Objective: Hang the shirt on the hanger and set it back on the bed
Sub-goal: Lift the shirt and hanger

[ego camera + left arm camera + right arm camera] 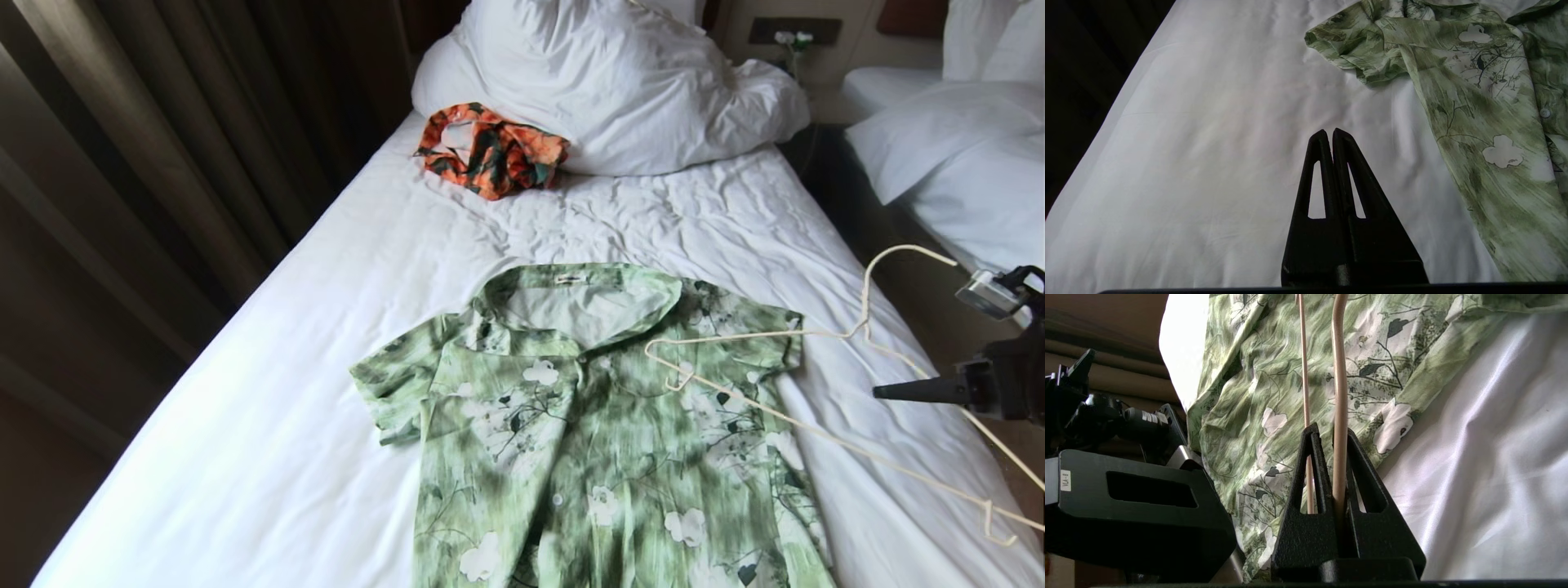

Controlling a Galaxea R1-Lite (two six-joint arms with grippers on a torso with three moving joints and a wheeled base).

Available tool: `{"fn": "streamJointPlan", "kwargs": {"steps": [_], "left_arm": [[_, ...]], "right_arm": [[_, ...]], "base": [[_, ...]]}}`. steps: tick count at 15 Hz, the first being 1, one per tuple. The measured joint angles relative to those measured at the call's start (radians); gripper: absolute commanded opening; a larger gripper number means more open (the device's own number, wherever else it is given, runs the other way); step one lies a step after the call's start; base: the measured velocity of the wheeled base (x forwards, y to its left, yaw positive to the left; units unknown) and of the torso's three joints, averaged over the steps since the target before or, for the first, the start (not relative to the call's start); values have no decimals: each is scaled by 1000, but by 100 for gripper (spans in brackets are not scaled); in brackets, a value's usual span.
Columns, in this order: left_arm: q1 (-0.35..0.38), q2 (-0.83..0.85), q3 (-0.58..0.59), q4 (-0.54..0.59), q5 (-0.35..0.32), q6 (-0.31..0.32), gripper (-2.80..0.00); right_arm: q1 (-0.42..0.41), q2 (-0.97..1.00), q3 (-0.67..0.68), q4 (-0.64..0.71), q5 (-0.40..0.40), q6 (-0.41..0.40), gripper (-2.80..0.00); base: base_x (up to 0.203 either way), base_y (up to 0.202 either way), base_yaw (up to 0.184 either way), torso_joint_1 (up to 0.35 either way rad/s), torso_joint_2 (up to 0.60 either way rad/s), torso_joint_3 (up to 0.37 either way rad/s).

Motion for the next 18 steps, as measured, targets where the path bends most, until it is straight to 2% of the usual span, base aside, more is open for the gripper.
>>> {"fn": "streamJointPlan", "kwargs": {"steps": [2, 5, 6, 11, 15, 18], "left_arm": [[0, 0, 0, 0, 0, 0, -280], [0, 0, 0, -1, -1, 2, -280], [0, 0, 0, -3, 0, 0, -280], [1, 0, 2, -8, 7, -30, -280], [1, 0, 2, -8, 8, -30, -280], [0, 0, 2, -8, 7, -31, -280]], "right_arm": [[3, -51, 32, -1, 0, -70, -280], [6, -82, 52, -4, 29, -266, -280], [10, -83, 44, -15, 51, -306, -280], [111, -91, 27, -237, 193, -327, -280], [170, -163, 26, -353, 209, -328, -280], [173, -212, 35, -357, 239, -326, -280]], "base": [[0, 0, 0, 0, 0, 0], [0, 0, 0, 0, 0, 0], [0, 0, 0, 0, 0, 0], [0, 0, 0, 0, 0, 0], [0, 0, 0, 0, 0, 0], [0, 0, 0, 0, 0, 0]]}}
